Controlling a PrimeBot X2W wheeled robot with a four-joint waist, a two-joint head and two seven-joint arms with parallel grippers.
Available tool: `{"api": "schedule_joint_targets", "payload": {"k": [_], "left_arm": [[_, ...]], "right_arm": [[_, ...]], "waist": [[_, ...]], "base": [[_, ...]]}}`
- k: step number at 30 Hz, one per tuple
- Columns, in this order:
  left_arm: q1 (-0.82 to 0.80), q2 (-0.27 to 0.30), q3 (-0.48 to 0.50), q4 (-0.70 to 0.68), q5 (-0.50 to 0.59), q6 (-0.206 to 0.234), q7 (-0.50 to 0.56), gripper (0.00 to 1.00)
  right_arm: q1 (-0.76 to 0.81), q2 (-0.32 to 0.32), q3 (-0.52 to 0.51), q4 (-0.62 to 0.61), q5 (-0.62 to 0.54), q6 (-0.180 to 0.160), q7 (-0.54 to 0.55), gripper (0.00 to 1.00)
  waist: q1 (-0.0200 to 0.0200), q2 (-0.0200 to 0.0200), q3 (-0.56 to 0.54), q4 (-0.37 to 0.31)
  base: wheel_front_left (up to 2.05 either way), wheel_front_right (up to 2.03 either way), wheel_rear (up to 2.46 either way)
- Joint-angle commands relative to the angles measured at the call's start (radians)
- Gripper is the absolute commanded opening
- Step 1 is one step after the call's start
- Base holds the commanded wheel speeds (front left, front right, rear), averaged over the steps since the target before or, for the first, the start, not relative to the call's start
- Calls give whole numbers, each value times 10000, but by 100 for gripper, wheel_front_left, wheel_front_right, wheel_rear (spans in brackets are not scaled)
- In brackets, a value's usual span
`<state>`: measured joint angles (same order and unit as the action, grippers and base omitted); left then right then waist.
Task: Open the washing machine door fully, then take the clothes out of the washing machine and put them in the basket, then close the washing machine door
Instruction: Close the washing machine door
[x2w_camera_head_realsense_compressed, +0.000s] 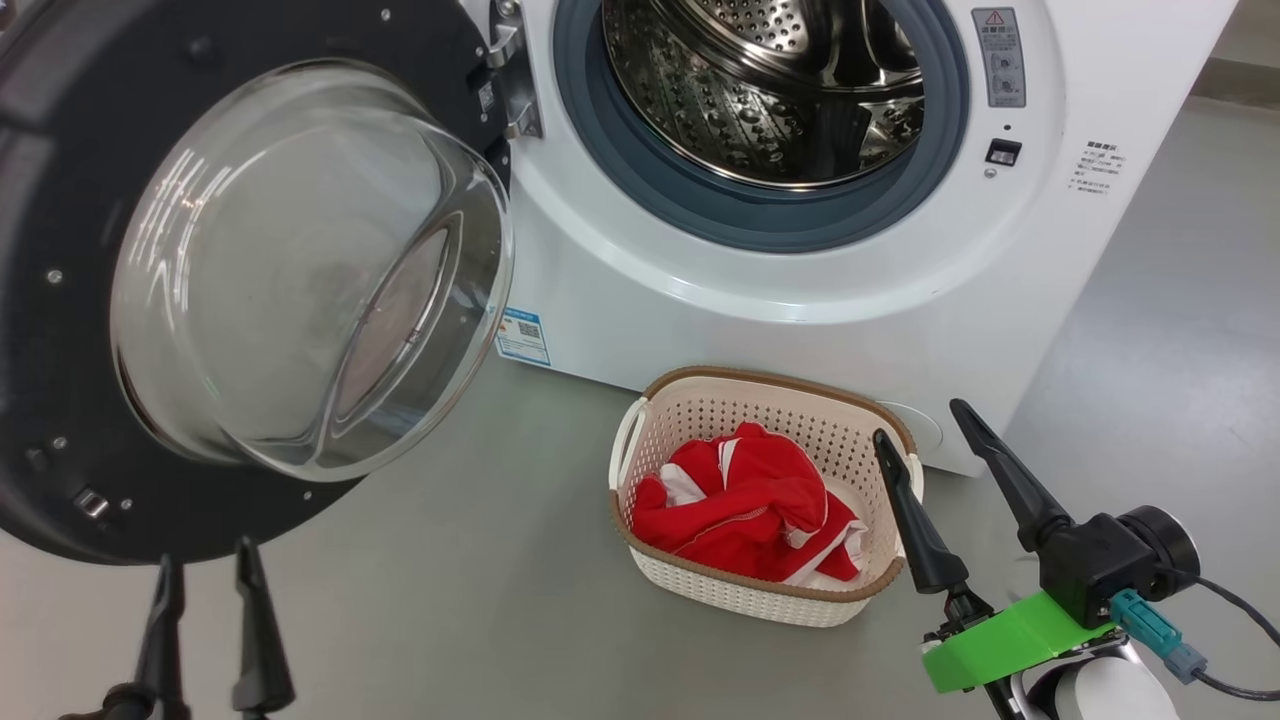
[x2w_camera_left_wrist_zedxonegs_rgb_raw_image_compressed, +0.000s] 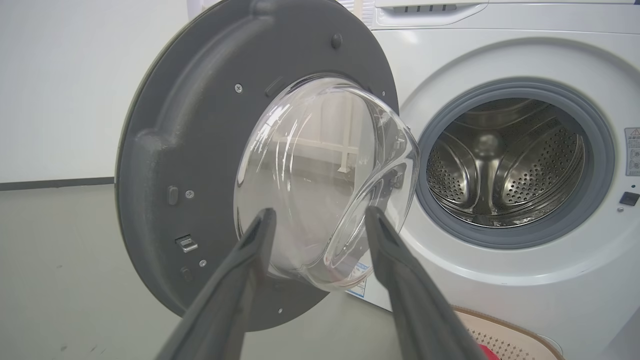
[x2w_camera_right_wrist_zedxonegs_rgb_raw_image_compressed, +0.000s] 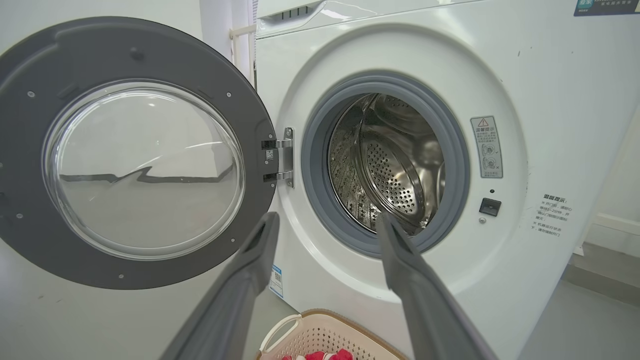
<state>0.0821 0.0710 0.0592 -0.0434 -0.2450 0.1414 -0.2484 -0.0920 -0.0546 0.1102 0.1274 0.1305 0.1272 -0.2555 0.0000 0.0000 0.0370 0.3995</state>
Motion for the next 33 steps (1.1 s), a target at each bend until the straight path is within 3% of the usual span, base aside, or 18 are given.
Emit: {"api": "schedule_joint_targets", "payload": {"k": [1,9,18,24,29,33], "left_arm": [[-260,104,368,-317,49,69,-93,0],[-785,231,887,-951,62,368,-122,0],[-3208,1395,2307,-821,-386,180,-131,0],[-4917,1877,3285,163,-1193,-155,-132,0],[-6604,2099,3996,2047,-3005,-803,131,0],[-7881,2313,4476,3661,-4183,-938,731,0]], "right_arm": [[-425,-42,236,-211,76,35,-63,100],[-432,-88,213,-208,138,35,-63,100],[-412,-207,246,-155,131,35,-63,100],[-390,-277,348,-111,109,35,-63,100],[-361,-381,422,-74,106,35,-63,100],[-313,-464,496,-58,100,35,-63,100]], "waist": [[0,0,37,-45],[0,0,150,-146],[0,0,168,-175],[0,0,153,-250],[0,0,129,-334],[0,0,141,-408]], "base": [[0,0,0],[0,0,0],[0,0,0],[0,0,0],[0,0,0],[0,0,0]]}}
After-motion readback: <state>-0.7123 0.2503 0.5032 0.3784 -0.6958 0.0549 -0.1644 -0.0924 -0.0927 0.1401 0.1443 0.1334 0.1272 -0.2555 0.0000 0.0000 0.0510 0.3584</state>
